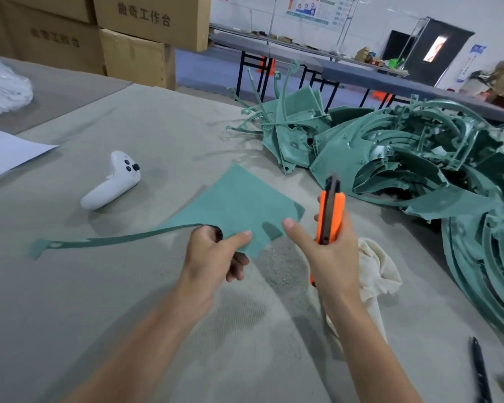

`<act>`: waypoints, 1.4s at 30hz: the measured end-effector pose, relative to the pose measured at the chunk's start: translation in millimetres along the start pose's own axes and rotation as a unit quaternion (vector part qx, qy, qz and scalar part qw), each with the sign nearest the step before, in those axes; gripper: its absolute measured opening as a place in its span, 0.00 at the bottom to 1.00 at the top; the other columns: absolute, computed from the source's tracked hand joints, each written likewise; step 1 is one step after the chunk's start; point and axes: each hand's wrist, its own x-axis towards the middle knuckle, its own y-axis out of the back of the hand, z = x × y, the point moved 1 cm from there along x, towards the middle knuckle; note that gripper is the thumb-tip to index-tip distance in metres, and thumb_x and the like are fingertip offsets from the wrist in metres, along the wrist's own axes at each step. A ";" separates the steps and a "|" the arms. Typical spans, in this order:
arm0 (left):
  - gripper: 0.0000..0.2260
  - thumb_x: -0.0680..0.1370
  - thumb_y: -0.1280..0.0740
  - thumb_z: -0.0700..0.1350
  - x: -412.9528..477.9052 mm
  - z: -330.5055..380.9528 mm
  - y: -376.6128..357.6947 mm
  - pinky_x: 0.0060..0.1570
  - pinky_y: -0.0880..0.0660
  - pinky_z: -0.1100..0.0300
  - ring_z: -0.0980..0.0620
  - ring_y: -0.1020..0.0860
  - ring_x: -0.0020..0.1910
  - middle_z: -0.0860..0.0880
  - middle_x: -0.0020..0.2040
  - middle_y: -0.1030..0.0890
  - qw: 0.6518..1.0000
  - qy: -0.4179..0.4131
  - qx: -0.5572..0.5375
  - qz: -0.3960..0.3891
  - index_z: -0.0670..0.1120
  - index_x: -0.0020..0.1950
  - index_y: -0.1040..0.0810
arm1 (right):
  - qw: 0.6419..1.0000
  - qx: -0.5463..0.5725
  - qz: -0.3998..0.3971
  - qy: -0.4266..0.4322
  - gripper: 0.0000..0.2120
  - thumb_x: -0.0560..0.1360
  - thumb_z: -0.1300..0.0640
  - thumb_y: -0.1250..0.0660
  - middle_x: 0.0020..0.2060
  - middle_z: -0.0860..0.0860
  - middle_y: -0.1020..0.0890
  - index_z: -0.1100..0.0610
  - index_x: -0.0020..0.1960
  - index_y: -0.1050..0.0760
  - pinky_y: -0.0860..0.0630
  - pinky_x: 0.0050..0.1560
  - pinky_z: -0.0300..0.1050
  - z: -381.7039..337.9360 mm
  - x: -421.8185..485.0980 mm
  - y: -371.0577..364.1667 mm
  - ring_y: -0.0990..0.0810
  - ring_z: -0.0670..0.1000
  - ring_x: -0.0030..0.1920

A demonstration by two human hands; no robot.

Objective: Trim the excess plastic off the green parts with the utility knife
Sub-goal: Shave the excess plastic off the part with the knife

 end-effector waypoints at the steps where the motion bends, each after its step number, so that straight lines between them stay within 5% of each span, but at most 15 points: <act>1: 0.04 0.76 0.31 0.38 -2.8 -3.3 -3.7 0.18 0.38 0.65 0.51 0.30 0.17 0.45 0.23 0.24 1.000 0.001 0.022 -0.012 0.41 0.41 0.22 | 0.999 -0.044 0.001 0.012 0.26 0.57 0.28 0.26 0.42 0.47 0.28 0.37 0.48 0.31 0.30 0.40 0.38 -1.5 1.5 -1.9 0.27 0.46 0.41; 5: 0.04 0.75 0.30 0.40 -8.1 -9.2 -10.6 0.19 0.37 0.65 0.50 0.28 0.17 0.47 0.23 0.24 0.996 -0.012 0.085 -0.036 0.44 0.40 0.21 | 0.990 -0.139 0.008 0.002 0.28 0.57 0.33 0.22 0.44 0.44 0.27 0.46 0.44 0.32 0.32 0.36 0.36 7.2 4.4 -4.4 0.27 0.39 0.40; 8: 0.03 0.75 0.30 0.38 -8.3 -8.2 -9.1 0.19 0.37 0.65 0.50 0.29 0.17 0.46 0.23 0.24 0.996 0.009 0.072 -0.046 0.40 0.43 0.22 | 0.988 -0.109 0.108 -0.002 0.11 0.71 0.46 0.24 0.39 0.48 0.20 0.50 0.44 0.24 0.29 0.38 0.42 17.4 13.4 7.8 0.23 0.46 0.37; 10: 0.03 0.76 0.31 0.38 -9.0 -4.9 -7.6 0.19 0.37 0.65 0.50 0.29 0.17 0.45 0.24 0.24 0.997 0.021 0.048 -0.050 0.39 0.45 0.23 | 0.981 -0.070 0.179 -0.012 0.11 0.75 0.51 0.28 0.31 0.52 0.20 0.56 0.39 0.21 0.28 0.33 0.44 21.8 20.1 22.1 0.24 0.46 0.29; 12: 0.03 0.76 0.31 0.38 -8.6 -0.7 -5.5 0.19 0.38 0.65 0.50 0.30 0.17 0.44 0.24 0.24 0.998 0.041 0.014 -0.041 0.40 0.43 0.23 | 0.980 -0.026 0.197 -0.018 0.09 0.77 0.54 0.29 0.28 0.50 0.19 0.52 0.37 0.21 0.27 0.33 0.41 23.5 21.5 34.0 0.24 0.43 0.27; 16: 0.08 0.76 0.34 0.38 -2.8 8.0 -0.4 0.18 0.39 0.67 0.53 0.33 0.17 0.45 0.23 0.27 0.985 0.128 -0.110 -0.024 0.43 0.37 0.27 | 0.994 0.032 0.096 -0.048 0.10 0.77 0.60 0.31 0.37 0.50 0.18 0.46 0.53 0.25 0.24 0.36 0.47 27.1 13.9 39.8 0.23 0.47 0.30; 19: 0.08 0.76 0.36 0.37 2.9 13.2 6.6 0.17 0.39 0.67 0.55 0.34 0.17 0.47 0.24 0.28 0.955 0.175 -0.238 -0.016 0.44 0.37 0.29 | 0.998 0.033 0.031 -0.044 0.03 0.77 0.55 0.30 0.32 0.50 0.18 0.52 0.50 0.23 0.25 0.33 0.46 23.5 6.8 34.7 0.24 0.49 0.28; 23: 0.08 0.77 0.37 0.36 7.9 18.5 15.2 0.17 0.38 0.68 0.57 0.33 0.17 0.48 0.24 0.29 0.937 0.169 -0.307 0.001 0.43 0.39 0.30 | 0.997 -0.028 -0.065 -0.001 0.28 0.72 0.33 0.36 0.25 0.48 0.25 0.60 0.45 0.25 0.30 0.26 0.49 17.0 -6.3 19.9 0.28 0.48 0.25; 26: 0.08 0.77 0.37 0.36 7.9 20.1 16.8 0.17 0.38 0.68 0.57 0.32 0.18 0.48 0.24 0.28 0.944 0.156 -0.290 0.009 0.43 0.38 0.30 | 0.981 -0.106 -0.139 0.087 0.24 0.77 0.33 0.47 0.30 0.49 0.26 0.54 0.50 0.29 0.30 0.32 0.49 14.5 -19.6 5.2 0.28 0.47 0.29; 28: 0.08 0.77 0.37 0.36 7.1 20.7 16.6 0.17 0.38 0.68 0.56 0.32 0.18 0.48 0.24 0.28 0.951 0.151 -0.269 0.012 0.43 0.38 0.29 | 0.963 -0.178 -0.144 0.141 0.16 0.81 0.38 0.47 0.30 0.46 0.28 0.51 0.50 0.31 0.34 0.30 0.41 15.3 -22.0 -2.1 0.28 0.46 0.30; 33: 0.08 0.77 0.36 0.36 3.4 21.1 14.8 0.18 0.38 0.68 0.55 0.32 0.18 0.47 0.24 0.27 0.964 0.145 -0.221 -0.011 0.43 0.38 0.28 | 0.934 -0.278 -0.079 0.211 0.06 0.80 0.57 0.36 0.34 0.43 0.29 0.58 0.56 0.25 0.35 0.31 0.47 15.2 -22.9 -11.6 0.26 0.53 0.31; 42: 0.10 0.77 0.35 0.37 -1.0 22.6 13.2 0.19 0.37 0.67 0.55 0.31 0.19 0.47 0.25 0.26 0.973 0.117 -0.195 -0.023 0.44 0.36 0.27 | 0.934 -0.291 -0.008 0.209 0.09 0.79 0.61 0.34 0.34 0.51 0.25 0.63 0.58 0.24 0.36 0.29 0.45 18.3 -18.9 -11.8 0.28 0.54 0.29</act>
